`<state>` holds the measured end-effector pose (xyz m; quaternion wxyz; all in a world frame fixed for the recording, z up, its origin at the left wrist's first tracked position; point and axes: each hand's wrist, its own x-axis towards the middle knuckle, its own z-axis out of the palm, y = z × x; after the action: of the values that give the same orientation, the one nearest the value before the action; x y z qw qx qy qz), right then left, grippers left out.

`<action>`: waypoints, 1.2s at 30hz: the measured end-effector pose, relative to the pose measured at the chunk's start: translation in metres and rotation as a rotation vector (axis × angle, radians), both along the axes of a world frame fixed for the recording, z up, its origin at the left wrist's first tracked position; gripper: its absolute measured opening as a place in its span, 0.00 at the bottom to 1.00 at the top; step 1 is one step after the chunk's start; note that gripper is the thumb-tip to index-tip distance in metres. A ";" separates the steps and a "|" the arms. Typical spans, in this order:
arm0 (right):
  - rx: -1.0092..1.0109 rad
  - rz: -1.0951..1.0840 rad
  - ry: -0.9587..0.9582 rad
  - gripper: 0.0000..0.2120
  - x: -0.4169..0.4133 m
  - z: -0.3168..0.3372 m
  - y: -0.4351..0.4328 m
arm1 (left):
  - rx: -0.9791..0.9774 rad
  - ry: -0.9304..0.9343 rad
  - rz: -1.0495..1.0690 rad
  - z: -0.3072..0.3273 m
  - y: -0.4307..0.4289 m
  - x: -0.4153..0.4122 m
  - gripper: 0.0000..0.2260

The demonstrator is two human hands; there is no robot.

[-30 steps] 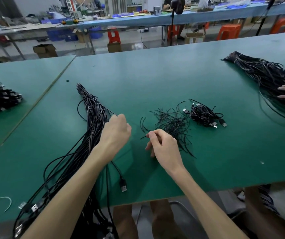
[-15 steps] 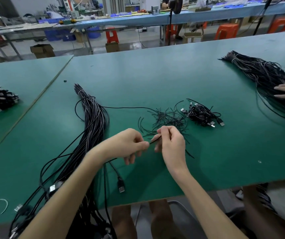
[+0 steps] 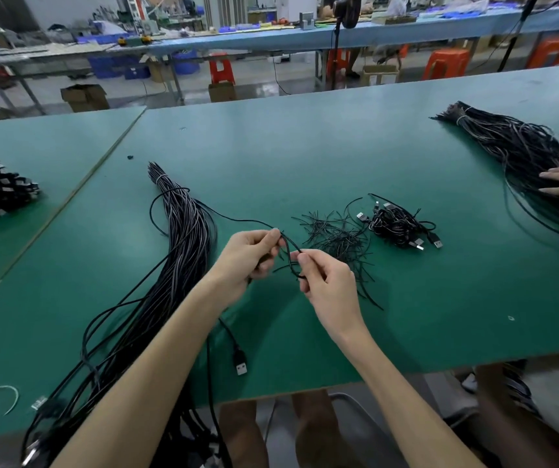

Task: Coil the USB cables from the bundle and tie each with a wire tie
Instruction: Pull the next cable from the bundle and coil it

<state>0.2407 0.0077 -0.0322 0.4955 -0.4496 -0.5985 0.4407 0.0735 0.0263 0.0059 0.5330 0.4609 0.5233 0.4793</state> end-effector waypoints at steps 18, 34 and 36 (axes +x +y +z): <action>-0.003 -0.003 -0.002 0.10 0.003 -0.002 0.001 | -0.088 -0.687 0.041 -0.012 0.000 -0.007 0.12; 0.021 0.092 0.080 0.10 -0.001 0.007 -0.006 | -0.005 -0.446 -0.048 -0.019 -0.002 -0.002 0.08; 0.034 0.063 0.121 0.11 0.000 0.007 -0.007 | 0.012 -0.365 -0.058 -0.020 -0.002 0.001 0.09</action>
<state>0.2409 0.0010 -0.0248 0.5239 -0.3947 -0.5888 0.4723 0.0745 0.0247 -0.0144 0.6300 0.3844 0.4013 0.5425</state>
